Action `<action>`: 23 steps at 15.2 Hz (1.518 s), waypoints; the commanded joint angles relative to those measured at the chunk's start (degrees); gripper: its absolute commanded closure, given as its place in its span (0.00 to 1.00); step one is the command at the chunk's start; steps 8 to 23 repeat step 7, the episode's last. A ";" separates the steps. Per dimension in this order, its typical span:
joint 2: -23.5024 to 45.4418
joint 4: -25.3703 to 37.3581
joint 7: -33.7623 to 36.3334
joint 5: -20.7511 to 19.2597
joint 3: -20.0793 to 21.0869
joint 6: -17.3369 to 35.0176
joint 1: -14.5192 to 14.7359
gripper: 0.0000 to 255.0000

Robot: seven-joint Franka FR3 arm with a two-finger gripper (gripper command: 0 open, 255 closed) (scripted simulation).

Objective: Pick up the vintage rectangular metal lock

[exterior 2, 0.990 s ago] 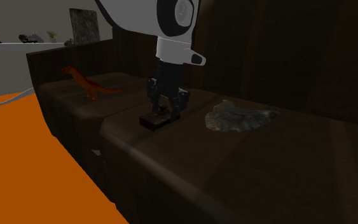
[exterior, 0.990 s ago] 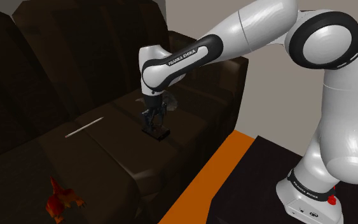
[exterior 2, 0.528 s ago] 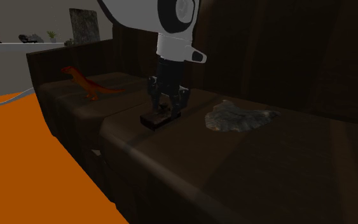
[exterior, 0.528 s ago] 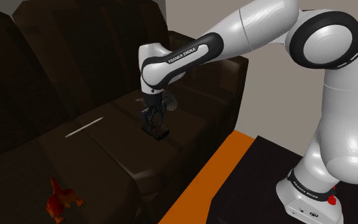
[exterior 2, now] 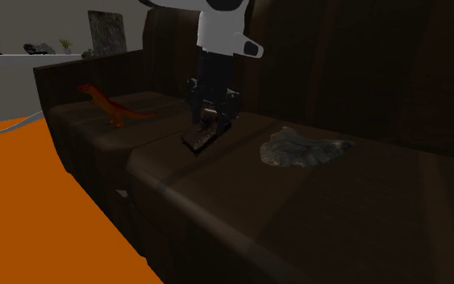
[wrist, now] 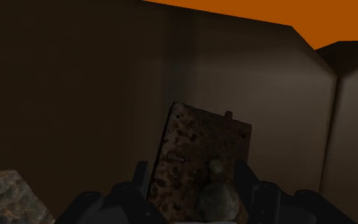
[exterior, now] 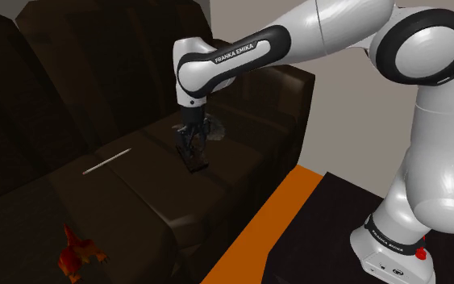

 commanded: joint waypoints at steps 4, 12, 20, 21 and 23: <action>-0.99 2.37 0.41 -0.02 0.02 -3.34 -0.06 1.00; -1.18 2.99 0.51 -0.03 0.03 -4.15 -0.07 1.00; -1.18 2.99 0.51 -0.03 0.03 -4.15 -0.07 1.00; -1.18 2.99 0.51 -0.03 0.03 -4.15 -0.07 1.00; -1.18 2.99 0.51 -0.03 0.03 -4.15 -0.07 1.00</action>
